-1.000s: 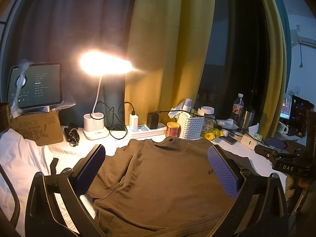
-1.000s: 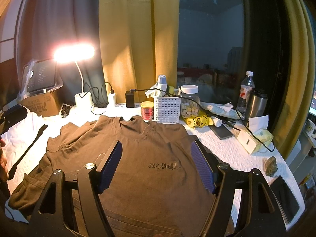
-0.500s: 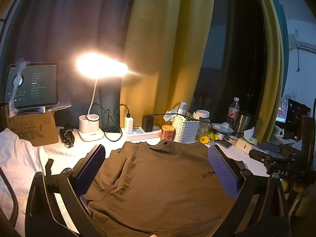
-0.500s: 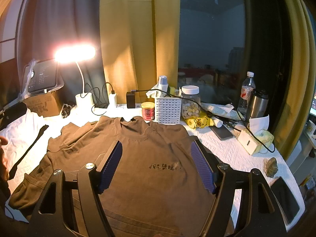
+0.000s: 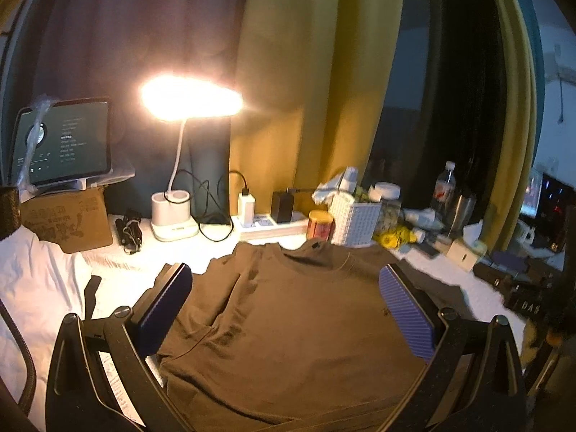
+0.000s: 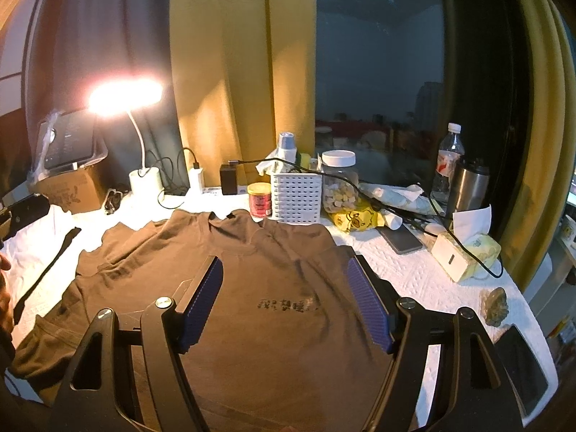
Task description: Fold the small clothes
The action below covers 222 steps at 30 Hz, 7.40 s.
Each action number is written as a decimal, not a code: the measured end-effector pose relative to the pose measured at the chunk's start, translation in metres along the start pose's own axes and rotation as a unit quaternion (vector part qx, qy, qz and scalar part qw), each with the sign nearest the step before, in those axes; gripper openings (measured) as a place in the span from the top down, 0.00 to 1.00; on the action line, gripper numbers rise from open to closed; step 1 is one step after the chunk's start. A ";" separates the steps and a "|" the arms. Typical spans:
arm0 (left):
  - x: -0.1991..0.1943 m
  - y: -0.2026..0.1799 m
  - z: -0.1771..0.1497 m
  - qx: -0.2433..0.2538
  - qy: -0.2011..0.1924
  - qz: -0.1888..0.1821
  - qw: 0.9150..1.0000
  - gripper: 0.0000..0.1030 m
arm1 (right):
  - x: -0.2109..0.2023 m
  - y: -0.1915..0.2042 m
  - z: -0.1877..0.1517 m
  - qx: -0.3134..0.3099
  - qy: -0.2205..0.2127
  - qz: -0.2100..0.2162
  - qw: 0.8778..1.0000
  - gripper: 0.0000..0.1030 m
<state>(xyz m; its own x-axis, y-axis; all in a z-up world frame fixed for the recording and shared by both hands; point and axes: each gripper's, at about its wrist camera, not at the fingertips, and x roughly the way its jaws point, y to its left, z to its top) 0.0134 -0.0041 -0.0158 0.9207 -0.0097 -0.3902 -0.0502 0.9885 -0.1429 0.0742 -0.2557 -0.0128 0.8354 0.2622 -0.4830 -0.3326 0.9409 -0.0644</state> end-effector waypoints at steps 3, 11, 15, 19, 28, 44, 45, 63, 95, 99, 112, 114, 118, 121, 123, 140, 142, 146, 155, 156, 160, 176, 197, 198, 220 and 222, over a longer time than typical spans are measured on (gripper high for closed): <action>0.007 -0.007 -0.002 0.007 0.007 0.000 1.000 0.01 | 0.009 -0.013 -0.002 0.001 0.004 0.000 1.000 0.27; 0.029 -0.028 -0.003 0.020 0.023 0.009 0.999 0.01 | 0.044 -0.057 -0.011 0.011 0.036 0.011 0.999 0.27; 0.041 -0.035 -0.005 0.023 0.041 0.014 0.999 0.01 | 0.060 -0.080 -0.014 0.017 0.047 0.007 0.999 0.27; 0.055 -0.039 -0.007 0.020 0.058 0.020 0.998 0.01 | 0.075 -0.103 -0.016 0.025 0.056 0.004 0.998 0.27; 0.091 -0.041 -0.010 0.020 0.088 0.023 0.996 0.01 | 0.123 -0.134 -0.023 0.034 0.102 0.012 0.994 0.27; 0.137 -0.032 -0.021 0.015 0.137 0.035 0.990 0.01 | 0.195 -0.140 -0.041 0.021 0.203 0.060 0.977 0.34; 0.138 -0.032 -0.022 0.015 0.137 0.034 0.990 0.01 | 0.195 -0.140 -0.042 0.022 0.201 0.062 0.977 0.34; 0.121 -0.030 -0.017 0.015 0.122 0.017 0.992 0.01 | 0.169 -0.133 -0.026 0.024 0.161 0.055 0.985 0.91; 0.081 0.032 -0.031 -0.017 0.109 -0.033 0.993 0.01 | 0.146 0.000 -0.039 -0.008 0.199 0.090 0.976 0.90; 0.077 0.028 -0.032 -0.012 0.112 -0.037 0.993 0.01 | 0.131 0.004 -0.042 -0.012 0.193 0.100 0.976 0.88; 0.078 0.007 -0.037 0.003 0.129 -0.040 0.991 0.01 | 0.096 -0.067 -0.053 0.036 0.173 0.039 0.984 0.57; 0.078 0.004 -0.037 0.007 0.131 -0.038 0.991 0.01 | 0.101 -0.075 -0.061 0.055 0.186 0.052 0.980 0.57; 0.079 0.000 -0.037 0.011 0.135 -0.034 0.990 0.01 | 0.108 -0.071 -0.068 0.068 0.203 0.091 0.973 0.57; 0.078 -0.002 -0.037 0.014 0.137 -0.033 0.990 0.01 | 0.112 -0.058 -0.070 0.054 0.221 0.115 0.967 0.57; 0.076 -0.003 -0.037 0.017 0.136 -0.032 0.990 0.01 | 0.109 -0.047 -0.070 0.042 0.225 0.131 0.965 0.57; 0.076 0.011 -0.040 0.012 0.143 -0.026 0.989 0.01 | 0.091 -0.049 -0.055 0.026 0.213 0.095 0.972 0.57; 0.080 0.013 -0.038 0.010 0.143 -0.020 0.989 0.01 | 0.100 -0.061 -0.047 0.031 0.205 0.085 0.975 0.57; 0.089 0.017 -0.036 0.007 0.146 -0.007 0.989 0.01 | 0.121 -0.077 -0.033 0.021 0.197 0.077 0.977 0.57; 0.113 0.017 -0.033 0.012 0.155 0.010 0.988 0.01 | 0.182 -0.102 -0.014 0.008 0.197 0.080 0.977 0.57; 0.115 0.017 -0.033 0.012 0.155 0.012 0.988 0.01 | 0.187 -0.103 -0.013 0.009 0.199 0.080 0.977 0.57; 0.124 0.017 -0.033 0.011 0.159 0.018 0.987 0.01 | 0.207 -0.111 -0.012 0.014 0.206 0.088 0.975 0.57; 0.149 0.009 -0.038 0.025 0.178 0.023 0.983 0.01 | 0.234 -0.116 -0.011 0.011 0.189 0.097 0.977 0.92; 0.130 0.042 -0.033 0.014 0.172 0.051 0.984 0.01 | 0.213 -0.109 -0.009 -0.017 0.182 0.017 0.983 0.65; 0.127 0.047 -0.033 0.010 0.171 0.051 0.984 0.01 | 0.208 -0.108 -0.008 -0.017 0.180 0.017 0.983 0.65; 0.116 0.161 -0.042 -0.026 0.184 0.036 0.982 0.08 | 0.118 -0.032 -0.009 0.013 0.165 0.022 0.986 0.65; 0.124 0.168 -0.041 -0.033 0.194 0.018 0.980 0.18 | 0.116 -0.025 -0.011 0.019 0.167 0.024 0.986 0.65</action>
<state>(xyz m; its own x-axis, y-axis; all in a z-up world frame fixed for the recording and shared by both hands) 0.1036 0.1548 -0.1256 0.7023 -0.0449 -0.7105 -0.1155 0.9776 -0.1760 0.1748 -0.2515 -0.0772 0.6268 0.2282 -0.7450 -0.3470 0.9378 -0.0048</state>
